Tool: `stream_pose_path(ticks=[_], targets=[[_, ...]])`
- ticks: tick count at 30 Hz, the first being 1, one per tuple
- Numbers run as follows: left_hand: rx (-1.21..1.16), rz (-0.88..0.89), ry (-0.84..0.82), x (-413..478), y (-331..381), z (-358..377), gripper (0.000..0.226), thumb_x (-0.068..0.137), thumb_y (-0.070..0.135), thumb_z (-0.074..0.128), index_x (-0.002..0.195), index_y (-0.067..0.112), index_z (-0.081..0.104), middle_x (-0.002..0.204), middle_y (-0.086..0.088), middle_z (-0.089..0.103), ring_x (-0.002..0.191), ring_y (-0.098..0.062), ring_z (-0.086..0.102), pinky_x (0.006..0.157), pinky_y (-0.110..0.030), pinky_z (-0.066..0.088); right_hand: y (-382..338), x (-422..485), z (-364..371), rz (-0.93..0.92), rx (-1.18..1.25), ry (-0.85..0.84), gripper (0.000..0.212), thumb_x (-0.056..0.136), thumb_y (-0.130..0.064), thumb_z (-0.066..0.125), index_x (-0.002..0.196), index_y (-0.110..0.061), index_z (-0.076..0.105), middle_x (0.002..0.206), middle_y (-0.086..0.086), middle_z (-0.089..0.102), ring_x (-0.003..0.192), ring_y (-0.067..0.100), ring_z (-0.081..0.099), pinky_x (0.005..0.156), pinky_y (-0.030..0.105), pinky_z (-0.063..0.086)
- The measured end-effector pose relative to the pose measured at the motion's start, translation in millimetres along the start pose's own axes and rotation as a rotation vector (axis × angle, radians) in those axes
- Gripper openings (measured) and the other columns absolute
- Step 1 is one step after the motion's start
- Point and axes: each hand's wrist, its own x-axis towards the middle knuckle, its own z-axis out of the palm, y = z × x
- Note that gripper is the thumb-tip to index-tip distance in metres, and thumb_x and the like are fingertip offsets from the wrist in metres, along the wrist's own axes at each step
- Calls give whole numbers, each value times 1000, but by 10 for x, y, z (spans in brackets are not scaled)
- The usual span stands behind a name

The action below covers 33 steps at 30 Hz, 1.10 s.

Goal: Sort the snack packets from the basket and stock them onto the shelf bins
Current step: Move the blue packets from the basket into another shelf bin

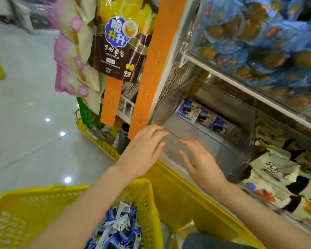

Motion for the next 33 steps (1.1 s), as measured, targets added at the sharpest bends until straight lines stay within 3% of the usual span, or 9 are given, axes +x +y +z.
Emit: stream_pose_path(ticks=[2, 4, 8, 15, 19, 22, 26, 31, 33], targets=[[-46, -75, 50, -271, -20, -6, 28, 98, 22, 42, 123, 19, 53, 117, 6, 53, 111, -6, 41, 94, -21, 29, -45, -150, 93, -131, -53, 40, 29, 92, -13, 55, 121, -10, 57, 129, 2, 51, 123, 3, 37, 104, 11, 25], [-85, -199, 49, -614, -131, 43, 24, 98, 24, 41, 117, 20, 56, 108, 10, 55, 101, -4, 42, 85, -22, 32, -109, -267, 276, -221, -34, 22, 25, 92, -14, 54, 117, -12, 59, 119, 2, 56, 115, 9, 45, 99, 19, 34], [-73, -534, -108, -1417, -530, 341, 24, 98, 23, 42, 115, 19, 59, 110, 4, 60, 101, -11, 52, 89, -27, 40, -259, -404, 936, -198, 42, -169, 20, 94, -21, 49, 111, -19, 59, 99, -5, 56, 90, 4, 50, 78, 18, 44], [-95, -938, -606, -2707, -1077, 938, 26, 100, 23, 38, 121, 15, 50, 126, -7, 51, 109, -22, 51, 89, -33, 44, -173, -608, 2359, 103, -8, -701, 41, 99, -21, 41, 139, -13, 36, 137, 4, 41, 123, 19, 42, 100, 28, 34], [-219, -1035, -705, -2962, -1053, 1245, 35, 98, 24, 44, 132, 14, 43, 136, -7, 47, 114, -23, 52, 91, -31, 43, -97, -816, 2807, 426, 130, -801, 40, 98, -14, 44, 136, -5, 35, 138, 13, 44, 122, 23, 46, 96, 23, 34], [-262, -1062, -694, -2963, -978, 1446, 50, 96, 27, 50, 142, 16, 32, 150, -8, 28, 132, -24, 37, 106, -33, 34, -99, -1004, 3026, 654, 230, -755, 51, 93, -13, 55, 138, -4, 32, 140, 13, 44, 127, 26, 45, 105, 32, 38], [-315, -1030, -596, -2966, -923, 1597, 50, 92, 31, 57, 135, 18, 36, 135, -4, 37, 122, -20, 43, 101, -29, 37, -38, -1098, 3173, 682, 173, -764, 50, 88, -19, 63, 130, -4, 41, 131, 14, 51, 120, 27, 49, 100, 37, 42], [-290, -946, -594, -2954, -977, 1629, 36, 86, 28, 65, 115, 17, 46, 118, -2, 43, 109, -18, 45, 92, -28, 40, 44, -977, 3219, 739, 278, -848, 65, 80, -19, 74, 132, -1, 40, 128, 14, 56, 114, 28, 55, 84, 27, 44], [-374, -955, -627, -2930, -958, 1626, 30, 85, 25, 66, 101, 20, 42, 103, 0, 47, 92, -17, 47, 79, -28, 42, 62, -942, 3193, 719, 291, -844, 64, 79, -21, 74, 132, -2, 44, 126, 12, 59, 111, 26, 57, 74, 17, 40]])
